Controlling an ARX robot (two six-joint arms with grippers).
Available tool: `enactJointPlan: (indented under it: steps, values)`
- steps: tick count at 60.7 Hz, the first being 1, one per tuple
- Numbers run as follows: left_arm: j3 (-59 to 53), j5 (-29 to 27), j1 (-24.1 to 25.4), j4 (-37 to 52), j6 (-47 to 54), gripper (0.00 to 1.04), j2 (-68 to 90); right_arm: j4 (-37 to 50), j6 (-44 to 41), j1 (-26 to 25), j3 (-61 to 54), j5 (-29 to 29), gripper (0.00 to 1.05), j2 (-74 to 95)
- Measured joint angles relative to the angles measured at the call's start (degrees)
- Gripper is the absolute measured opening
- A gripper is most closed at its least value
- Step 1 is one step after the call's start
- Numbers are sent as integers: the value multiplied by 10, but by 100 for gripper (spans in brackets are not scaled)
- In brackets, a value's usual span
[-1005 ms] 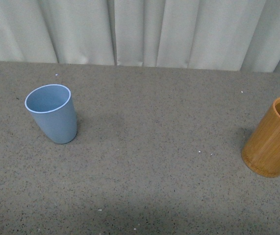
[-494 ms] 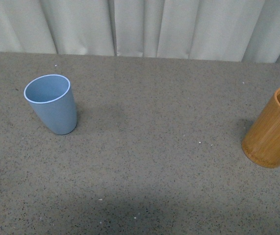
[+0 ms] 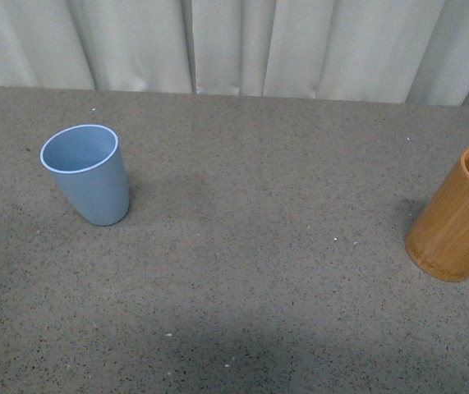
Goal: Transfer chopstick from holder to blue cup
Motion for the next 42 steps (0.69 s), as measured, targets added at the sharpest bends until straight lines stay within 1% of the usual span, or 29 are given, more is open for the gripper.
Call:
enactJointPlan:
  steps: [18,29,42]
  values:
    - [89,-35,-56,-11,6,98,149,0,0,0,0,0,95,0]
    - [127,-41,-75,-19,3,98,224,0,0,0,0,0,95,0]
    - [149,-40,-88,-40,-13,98,261,0,0,0,0,0,95,0]
